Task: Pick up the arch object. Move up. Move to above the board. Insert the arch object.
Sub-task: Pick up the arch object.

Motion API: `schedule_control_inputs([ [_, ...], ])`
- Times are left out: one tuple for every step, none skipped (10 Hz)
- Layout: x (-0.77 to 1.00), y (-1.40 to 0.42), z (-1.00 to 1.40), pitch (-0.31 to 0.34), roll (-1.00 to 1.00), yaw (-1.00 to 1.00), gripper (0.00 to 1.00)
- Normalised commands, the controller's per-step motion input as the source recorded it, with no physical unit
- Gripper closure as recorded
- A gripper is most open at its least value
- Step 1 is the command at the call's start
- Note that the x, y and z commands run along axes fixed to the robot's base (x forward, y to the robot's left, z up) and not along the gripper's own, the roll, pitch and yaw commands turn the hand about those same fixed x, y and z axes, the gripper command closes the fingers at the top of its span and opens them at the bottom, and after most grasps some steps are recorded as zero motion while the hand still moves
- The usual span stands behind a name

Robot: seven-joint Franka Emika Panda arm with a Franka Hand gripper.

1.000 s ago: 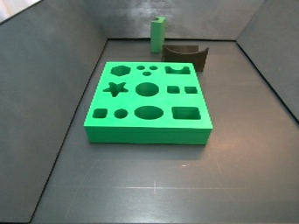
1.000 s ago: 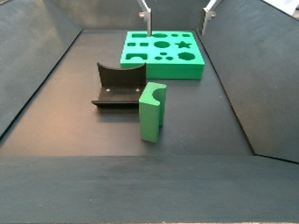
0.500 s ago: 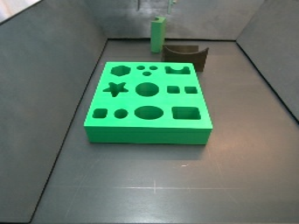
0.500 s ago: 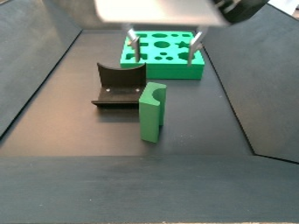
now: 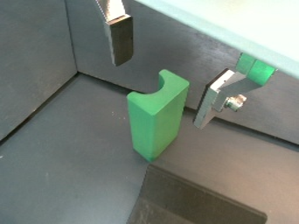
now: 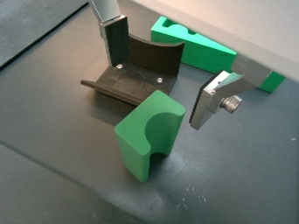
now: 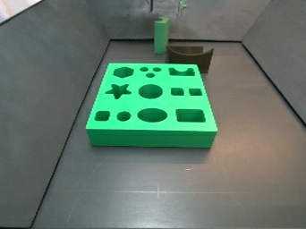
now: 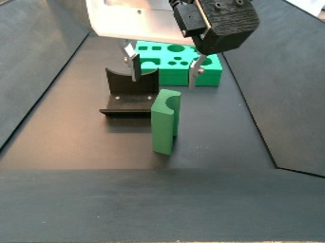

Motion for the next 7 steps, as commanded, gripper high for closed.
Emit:
schedule_control_inputs([
  [0.00, 0.21, -0.31, -0.049, -0.11, -0.11, 0.00],
  [0.13, 0.15, -0.45, -0.094, -0.10, 0.00, 0.00],
  [0.13, 0.10, -0.50, -0.094, -0.08, 0.00, 0.00],
  [0.04, 0.10, -0.54, -0.137, -0.13, 0.00, 0.00],
  [0.00, 0.14, -0.51, -0.167, -0.18, 0.00, 0.00],
  [0.00, 0.07, -0.45, -0.131, -0.17, 0.00, 0.00],
  [0.00, 0.07, -0.25, -0.011, -0.01, 0.00, 0.00],
])
